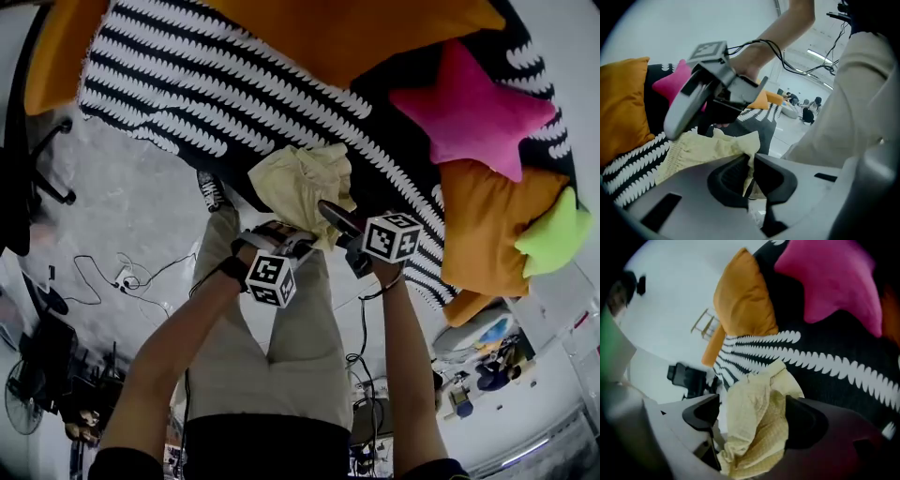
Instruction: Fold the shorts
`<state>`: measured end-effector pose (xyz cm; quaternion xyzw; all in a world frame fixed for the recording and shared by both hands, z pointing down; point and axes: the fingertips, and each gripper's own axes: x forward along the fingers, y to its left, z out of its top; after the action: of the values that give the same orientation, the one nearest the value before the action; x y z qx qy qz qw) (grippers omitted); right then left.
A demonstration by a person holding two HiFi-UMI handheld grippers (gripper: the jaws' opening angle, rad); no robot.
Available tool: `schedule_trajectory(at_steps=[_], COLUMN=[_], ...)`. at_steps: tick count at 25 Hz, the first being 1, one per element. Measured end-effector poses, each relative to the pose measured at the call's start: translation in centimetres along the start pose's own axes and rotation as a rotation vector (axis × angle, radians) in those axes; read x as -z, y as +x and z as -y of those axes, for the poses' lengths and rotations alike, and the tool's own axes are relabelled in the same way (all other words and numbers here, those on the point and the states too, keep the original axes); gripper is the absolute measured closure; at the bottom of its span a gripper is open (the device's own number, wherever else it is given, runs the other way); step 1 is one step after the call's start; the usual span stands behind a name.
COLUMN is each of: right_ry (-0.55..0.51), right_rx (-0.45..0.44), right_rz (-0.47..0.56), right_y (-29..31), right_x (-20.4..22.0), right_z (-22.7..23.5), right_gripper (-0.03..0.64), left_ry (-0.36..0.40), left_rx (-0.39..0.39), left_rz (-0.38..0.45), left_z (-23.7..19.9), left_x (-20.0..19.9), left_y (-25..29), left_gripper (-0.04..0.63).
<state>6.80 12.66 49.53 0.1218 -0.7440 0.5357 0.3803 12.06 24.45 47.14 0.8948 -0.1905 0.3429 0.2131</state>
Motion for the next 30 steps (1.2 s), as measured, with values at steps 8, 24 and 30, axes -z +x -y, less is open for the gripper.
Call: schedule_trajectory(at_steps=[8, 24, 30], right_ry=[0.362, -1.522, -1.659], right_rx=[0.256, 0.062, 0.389], right_rz=[-0.018, -0.491, -0.322], right_y=[-2.6, -5.6, -2.4], right_x=[5.1, 9.7, 6.7], right_z=[5.7, -0.2, 1.6], right_gripper=[0.591, 0.021, 0.387], left_ry=[0.025, -0.119, -0.317], left_rx=[-0.082, 0.029, -0.041], left_rz=[0.047, 0.154, 0.211], left_z=[-1.0, -3.2, -5.5], left_x=[-0.5, -2.2, -2.0], left_y=[-1.5, -4.6, -7.3], left_gripper=[0.561, 0.568, 0.569])
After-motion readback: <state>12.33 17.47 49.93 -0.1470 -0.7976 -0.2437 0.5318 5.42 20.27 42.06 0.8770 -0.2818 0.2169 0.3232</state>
